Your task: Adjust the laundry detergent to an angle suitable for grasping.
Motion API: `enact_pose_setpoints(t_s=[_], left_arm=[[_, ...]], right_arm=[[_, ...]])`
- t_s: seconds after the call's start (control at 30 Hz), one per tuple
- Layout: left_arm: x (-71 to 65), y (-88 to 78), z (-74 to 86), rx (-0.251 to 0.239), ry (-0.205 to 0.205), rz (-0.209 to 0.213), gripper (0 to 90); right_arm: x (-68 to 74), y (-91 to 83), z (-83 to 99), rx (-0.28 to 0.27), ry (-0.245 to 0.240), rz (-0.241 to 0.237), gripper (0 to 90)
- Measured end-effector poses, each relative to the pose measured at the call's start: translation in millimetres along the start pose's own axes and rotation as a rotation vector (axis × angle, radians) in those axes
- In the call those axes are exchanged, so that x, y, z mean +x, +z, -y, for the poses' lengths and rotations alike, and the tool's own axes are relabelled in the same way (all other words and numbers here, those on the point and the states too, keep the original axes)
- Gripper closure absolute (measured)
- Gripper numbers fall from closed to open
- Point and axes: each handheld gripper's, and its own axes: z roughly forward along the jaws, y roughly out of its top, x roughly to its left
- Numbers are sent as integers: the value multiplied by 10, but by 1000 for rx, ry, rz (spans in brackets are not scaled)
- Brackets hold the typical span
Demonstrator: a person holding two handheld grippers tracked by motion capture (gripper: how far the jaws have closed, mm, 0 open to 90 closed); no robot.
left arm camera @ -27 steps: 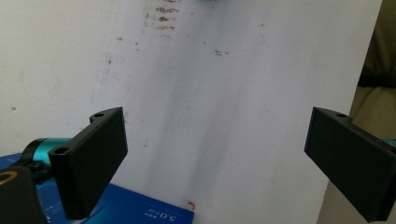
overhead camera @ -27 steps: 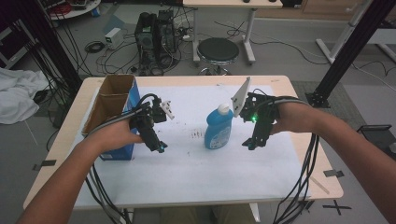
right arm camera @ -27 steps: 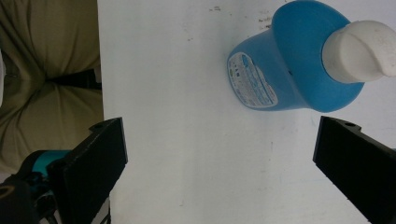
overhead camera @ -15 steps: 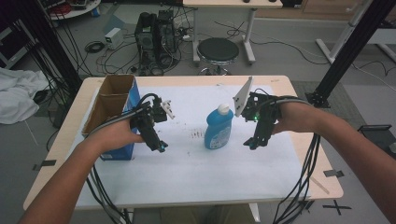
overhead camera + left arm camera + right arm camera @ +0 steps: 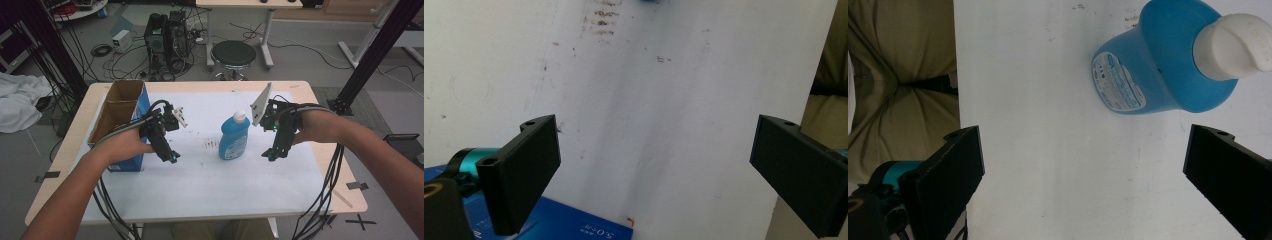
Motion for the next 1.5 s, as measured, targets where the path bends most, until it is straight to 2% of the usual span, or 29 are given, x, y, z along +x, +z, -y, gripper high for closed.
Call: enact_pose_setpoints(t_s=[0.03,0.2,0.23,0.37,0.4,0.83,1.4,1.47,1.5], left_arm=[[29,-31,-4,40,44,3,59],[-21,-17,12,4,-3,0,59],[-8,-35,6,24,20,-3,59],[-24,-29,8,11,7,-3,59],[-14,-40,6,27,25,-5,59],[-40,-41,9,15,9,-10,59],[-26,-48,12,17,8,-16,59],[-45,-41,14,2,-12,-15,59],[-42,-51,12,17,8,-14,59]], right_arm=[[4,0,-3,-1,1,1,19],[10,2,-9,-3,-8,1,19],[14,-1,-8,1,-9,2,19],[24,-10,0,-3,-5,3,19],[28,-15,4,0,-9,6,19],[51,-26,11,-2,-10,6,19],[50,-17,5,-8,-11,5,19],[58,-18,5,-9,-13,5,19],[62,-23,6,-7,-13,5,19]])
